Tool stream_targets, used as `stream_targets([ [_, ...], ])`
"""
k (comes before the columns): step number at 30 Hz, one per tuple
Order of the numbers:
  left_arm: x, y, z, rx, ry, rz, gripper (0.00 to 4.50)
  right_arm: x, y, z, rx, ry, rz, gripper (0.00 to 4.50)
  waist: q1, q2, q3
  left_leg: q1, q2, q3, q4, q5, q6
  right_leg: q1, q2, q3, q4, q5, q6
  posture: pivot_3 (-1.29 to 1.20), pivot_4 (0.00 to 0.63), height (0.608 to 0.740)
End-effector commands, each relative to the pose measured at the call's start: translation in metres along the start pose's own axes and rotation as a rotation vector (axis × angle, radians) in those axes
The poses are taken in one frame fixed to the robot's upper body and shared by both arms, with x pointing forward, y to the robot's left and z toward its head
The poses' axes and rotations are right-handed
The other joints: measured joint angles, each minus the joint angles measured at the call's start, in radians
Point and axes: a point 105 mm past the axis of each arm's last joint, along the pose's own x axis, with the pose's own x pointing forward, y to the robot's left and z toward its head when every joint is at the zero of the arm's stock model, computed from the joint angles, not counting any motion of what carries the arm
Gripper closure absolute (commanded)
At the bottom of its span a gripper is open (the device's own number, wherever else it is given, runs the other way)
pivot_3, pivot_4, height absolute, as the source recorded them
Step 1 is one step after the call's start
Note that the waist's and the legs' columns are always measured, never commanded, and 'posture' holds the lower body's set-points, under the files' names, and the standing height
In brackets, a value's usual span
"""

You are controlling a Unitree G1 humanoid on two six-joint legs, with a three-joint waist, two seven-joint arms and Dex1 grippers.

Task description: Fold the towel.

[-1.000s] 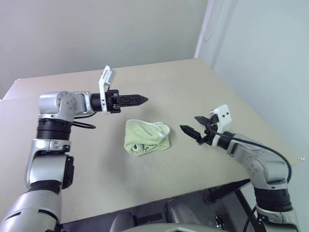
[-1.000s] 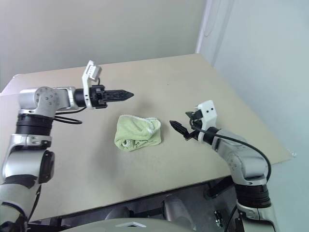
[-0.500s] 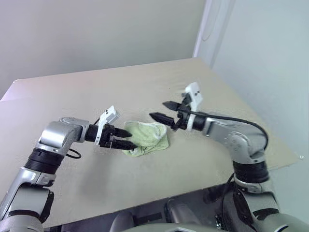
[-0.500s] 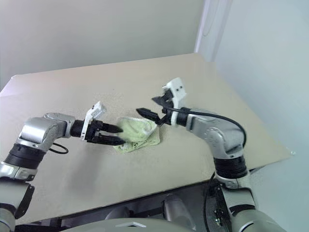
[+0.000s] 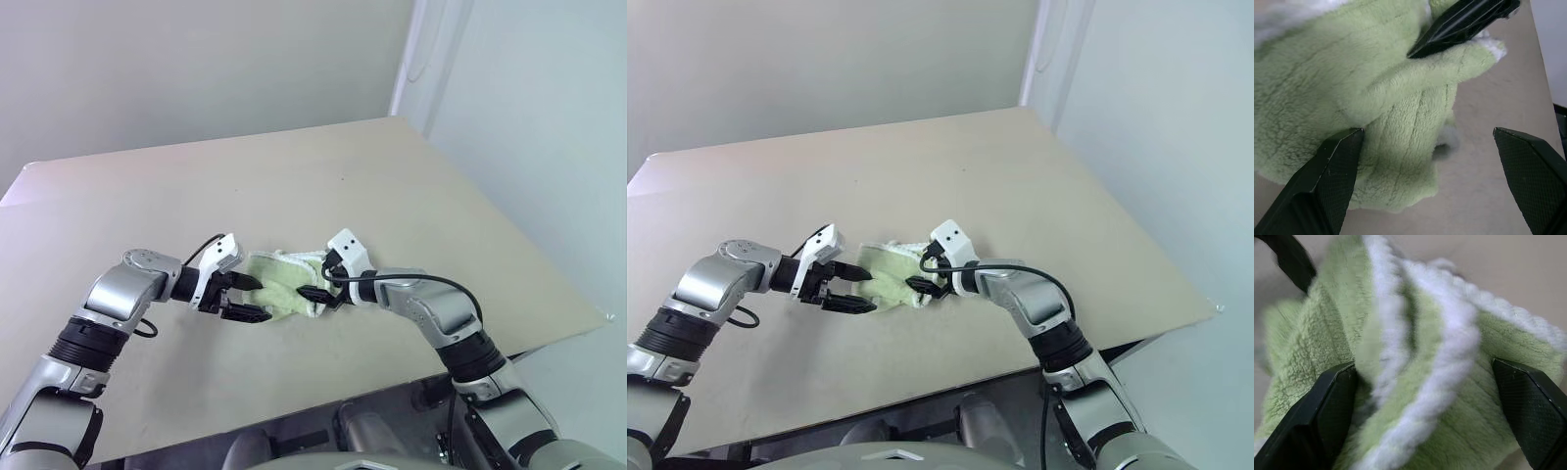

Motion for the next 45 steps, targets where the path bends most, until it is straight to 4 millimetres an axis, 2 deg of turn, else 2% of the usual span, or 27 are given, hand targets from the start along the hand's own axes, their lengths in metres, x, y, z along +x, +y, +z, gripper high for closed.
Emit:
stream_targets([
  [1, -0.001, 0.001, -0.003, 0.025, 0.002, 0.000, 0.02, -0.002, -0.020, 0.003, -0.045, -0.019, -0.110, 0.00, -0.001, 0.000, 0.000, 0.000, 0.000, 0.000, 0.000, 0.000, 0.000, 0.000, 0.000, 0.000, 0.000, 0.000, 0.000, 0.00, 0.000, 0.740],
  [3, 0.001, 0.003, -0.006, 0.025, 0.004, 0.002, 0.02, -0.003, -0.030, 0.005, -0.056, -0.038, -0.165, 0.00, 0.000, 0.000, 0.000, 0.000, 0.000, 0.000, 0.000, 0.000, 0.000, 0.000, 0.000, 0.000, 0.000, 0.000, 0.000, 0.00, 0.000, 0.740],
  [8, 0.005, 0.002, -0.009, 0.025, 0.003, -0.006, 0.02, -0.013, -0.047, 0.030, -0.032, -0.148, -0.239, 0.00, 0.002, 0.000, 0.000, 0.000, 0.000, 0.000, 0.001, 0.000, 0.000, 0.001, 0.000, 0.000, 0.000, 0.000, 0.000, 0.00, 0.000, 0.740],
  [13, 0.008, 0.000, -0.013, 0.030, 0.008, -0.013, 0.02, -0.019, -0.039, 0.045, -0.047, -0.205, -0.189, 0.00, 0.001, 0.000, 0.000, 0.000, 0.000, -0.001, 0.001, 0.000, 0.000, 0.001, 0.000, 0.000, 0.000, 0.000, 0.000, 0.00, 0.000, 0.740],
  [19, 0.009, 0.000, -0.013, 0.031, 0.008, -0.013, 0.02, -0.020, -0.036, 0.047, -0.046, -0.210, -0.167, 0.00, 0.000, 0.000, 0.000, 0.000, 0.000, -0.001, 0.001, 0.000, 0.000, 0.001, 0.000, 0.000, 0.000, 0.000, 0.000, 0.00, 0.000, 0.740],
  [23, 0.006, 0.002, 0.014, 0.035, -0.139, 0.007, 0.02, -0.041, -0.036, 0.073, -0.030, -0.341, -0.148, 0.00, 0.004, 0.000, 0.000, 0.000, 0.000, -0.001, 0.001, 0.000, 0.000, 0.001, 0.000, 0.000, 0.000, 0.000, 0.000, 0.00, 0.000, 0.740],
  [26, -0.001, 0.002, 0.037, 0.059, -0.289, 0.018, 0.02, -0.051, -0.033, 0.081, -0.005, -0.387, -0.124, 0.00, 0.003, 0.000, 0.000, 0.000, 0.000, -0.001, 0.001, 0.000, 0.000, 0.001, 0.000, 0.000, 0.000, 0.001, 0.002, 0.00, 0.000, 0.740],
  [34, -0.018, -0.013, 0.054, 0.091, -0.408, -0.058, 0.02, -0.058, -0.026, 0.077, 0.013, -0.390, -0.078, 0.00, -0.001, 0.000, 0.000, 0.001, 0.000, -0.001, 0.000, 0.000, 0.000, 0.001, 0.001, 0.000, 0.001, 0.000, 0.000, 0.00, 0.000, 0.740],
  [37, -0.030, -0.017, 0.047, 0.076, -0.364, -0.072, 0.02, -0.056, -0.024, 0.069, -0.003, -0.356, -0.071, 0.00, -0.002, 0.000, 0.000, 0.000, 0.000, -0.001, 0.001, 0.000, 0.000, 0.001, 0.000, 0.000, 0.000, 0.000, 0.000, 0.00, 0.000, 0.740],
  [43, -0.032, -0.018, 0.047, 0.072, -0.357, -0.077, 0.02, -0.056, -0.024, 0.068, -0.006, -0.351, -0.069, 0.00, -0.001, 0.000, 0.000, 0.000, 0.000, -0.001, 0.000, 0.000, 0.000, 0.001, 0.000, 0.000, 0.000, 0.000, 0.000, 0.00, 0.000, 0.740],
  [45, -0.060, 0.003, 0.025, 0.082, -0.254, 0.065, 0.02, -0.062, 0.012, 0.067, -0.145, -0.351, 0.127, 0.00, -0.002, 0.000, 0.000, 0.000, 0.000, -0.001, 0.000, 0.000, 0.000, 0.001, 0.000, 0.000, 0.000, 0.000, 0.000, 0.00, 0.000, 0.740],
])
